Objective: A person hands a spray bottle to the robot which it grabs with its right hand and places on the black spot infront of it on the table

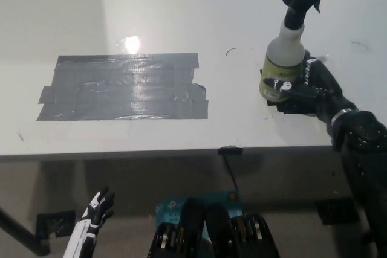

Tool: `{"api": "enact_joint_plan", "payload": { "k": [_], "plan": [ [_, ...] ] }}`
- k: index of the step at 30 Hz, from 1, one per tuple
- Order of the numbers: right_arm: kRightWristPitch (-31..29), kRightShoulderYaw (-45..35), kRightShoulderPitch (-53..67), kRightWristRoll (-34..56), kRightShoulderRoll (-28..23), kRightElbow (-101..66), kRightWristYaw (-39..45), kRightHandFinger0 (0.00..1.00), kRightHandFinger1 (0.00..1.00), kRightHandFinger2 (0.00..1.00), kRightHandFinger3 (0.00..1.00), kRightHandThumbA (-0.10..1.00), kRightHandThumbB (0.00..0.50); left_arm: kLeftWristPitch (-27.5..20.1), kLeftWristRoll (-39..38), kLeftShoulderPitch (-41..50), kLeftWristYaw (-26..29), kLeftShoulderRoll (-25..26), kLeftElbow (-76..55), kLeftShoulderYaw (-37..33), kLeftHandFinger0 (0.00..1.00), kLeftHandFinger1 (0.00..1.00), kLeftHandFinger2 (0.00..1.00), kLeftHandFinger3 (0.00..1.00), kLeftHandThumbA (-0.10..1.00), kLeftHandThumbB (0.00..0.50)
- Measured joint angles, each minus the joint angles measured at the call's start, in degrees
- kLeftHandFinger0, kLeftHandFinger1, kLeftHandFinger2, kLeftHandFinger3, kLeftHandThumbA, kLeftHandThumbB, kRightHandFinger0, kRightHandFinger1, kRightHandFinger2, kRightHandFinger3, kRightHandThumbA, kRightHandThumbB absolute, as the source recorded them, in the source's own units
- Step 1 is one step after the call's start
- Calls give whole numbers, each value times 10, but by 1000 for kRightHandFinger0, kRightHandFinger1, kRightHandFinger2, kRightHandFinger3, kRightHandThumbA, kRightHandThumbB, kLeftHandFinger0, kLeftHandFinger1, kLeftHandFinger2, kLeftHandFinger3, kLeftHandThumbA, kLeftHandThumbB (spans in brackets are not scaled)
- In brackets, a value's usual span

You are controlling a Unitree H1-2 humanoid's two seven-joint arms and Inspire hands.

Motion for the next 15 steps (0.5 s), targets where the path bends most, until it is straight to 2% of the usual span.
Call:
{"api": "enact_joint_plan", "payload": {
  "k": [7,8,10,11,14,15],
  "plan": [
    [48,-11,62,15,-13,-139,5,1000,1000,1000,1000,1000,500,-5,1,-1,0,0,5,2,1000,1000,1000,1000,1000,86],
    [54,-14,71,17,-14,-161,4,1000,1000,1000,1000,1000,494,-5,0,-1,0,0,5,2,1000,1000,1000,1000,1000,58],
    [64,-20,86,19,-17,-197,3,1000,1000,1000,1000,1000,481,-4,0,0,0,0,5,2,1000,1000,1000,1000,1000,51],
    [71,-26,98,20,-20,-223,2,1000,1000,1000,1000,1000,498,-5,0,0,0,0,5,2,1000,1000,1000,1000,1000,58],
    [84,-37,118,24,-25,-275,1,1000,1000,1000,1000,967,500,-5,0,0,0,0,5,2,1000,1000,1000,1000,1000,51],
    [91,-44,128,28,-29,-300,1,1000,1000,1000,1000,964,469,-5,0,-2,0,0,5,2,1000,1000,1000,1000,1000,42]
  ]
}}
